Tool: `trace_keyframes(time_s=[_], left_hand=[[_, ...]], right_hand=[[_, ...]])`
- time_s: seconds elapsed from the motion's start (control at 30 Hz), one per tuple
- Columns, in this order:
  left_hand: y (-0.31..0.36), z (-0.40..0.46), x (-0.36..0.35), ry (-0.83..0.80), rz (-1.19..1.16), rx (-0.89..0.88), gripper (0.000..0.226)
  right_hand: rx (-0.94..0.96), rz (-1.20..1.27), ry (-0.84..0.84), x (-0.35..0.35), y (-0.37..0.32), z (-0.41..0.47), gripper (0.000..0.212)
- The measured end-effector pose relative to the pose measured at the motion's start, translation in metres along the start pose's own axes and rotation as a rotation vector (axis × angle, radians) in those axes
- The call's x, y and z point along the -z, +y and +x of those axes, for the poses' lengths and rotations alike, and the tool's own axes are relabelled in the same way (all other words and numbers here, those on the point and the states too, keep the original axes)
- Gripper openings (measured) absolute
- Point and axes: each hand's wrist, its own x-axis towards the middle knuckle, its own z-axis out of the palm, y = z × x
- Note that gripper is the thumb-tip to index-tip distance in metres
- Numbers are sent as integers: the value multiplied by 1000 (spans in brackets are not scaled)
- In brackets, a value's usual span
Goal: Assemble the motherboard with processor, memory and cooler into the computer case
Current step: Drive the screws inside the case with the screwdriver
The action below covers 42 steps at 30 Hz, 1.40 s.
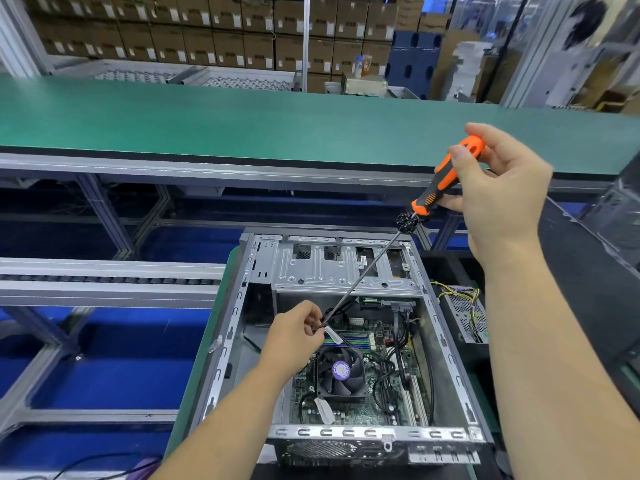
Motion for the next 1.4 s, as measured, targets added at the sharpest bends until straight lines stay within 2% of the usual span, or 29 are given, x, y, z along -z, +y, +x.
trace_keyframes(time_s=[0.23, 0.37, 0.47, 0.57, 0.67, 0.77, 0.9, 1.13, 1.3, 1.4], left_hand=[[1, -4, 0, -110, 88, -38, 30], [2, -5, -1, -227, 159, -46, 31], [2, -5, -2, -283, 217, -28, 32], [2, -5, -1, -323, 266, -32, 34], [1, -6, 1, -354, 321, -44, 24], [-1, -5, 4, -382, 377, -53, 17], [3, -5, 11, -456, 465, -68, 21], [8, -11, 33, -442, 409, -70, 16], [-6, -24, 37, -624, 460, 14, 23], [-12, -25, 31, -750, 589, 51, 23]], right_hand=[[62, 138, -393, 5, -9, -3, 25], [40, 201, -567, 5, -9, 0, 28], [14, 200, -590, 0, -8, -1, 29], [28, 125, -524, -8, -5, -4, 28], [67, 92, -495, -16, -4, -10, 30], [61, 150, -596, -23, -7, -16, 31], [88, 202, -798, -38, -17, -22, 36], [139, 229, -854, -53, -26, -16, 39], [42, 321, -1015, -68, -18, -34, 46], [4, 328, -1079, -75, -9, -49, 45]])
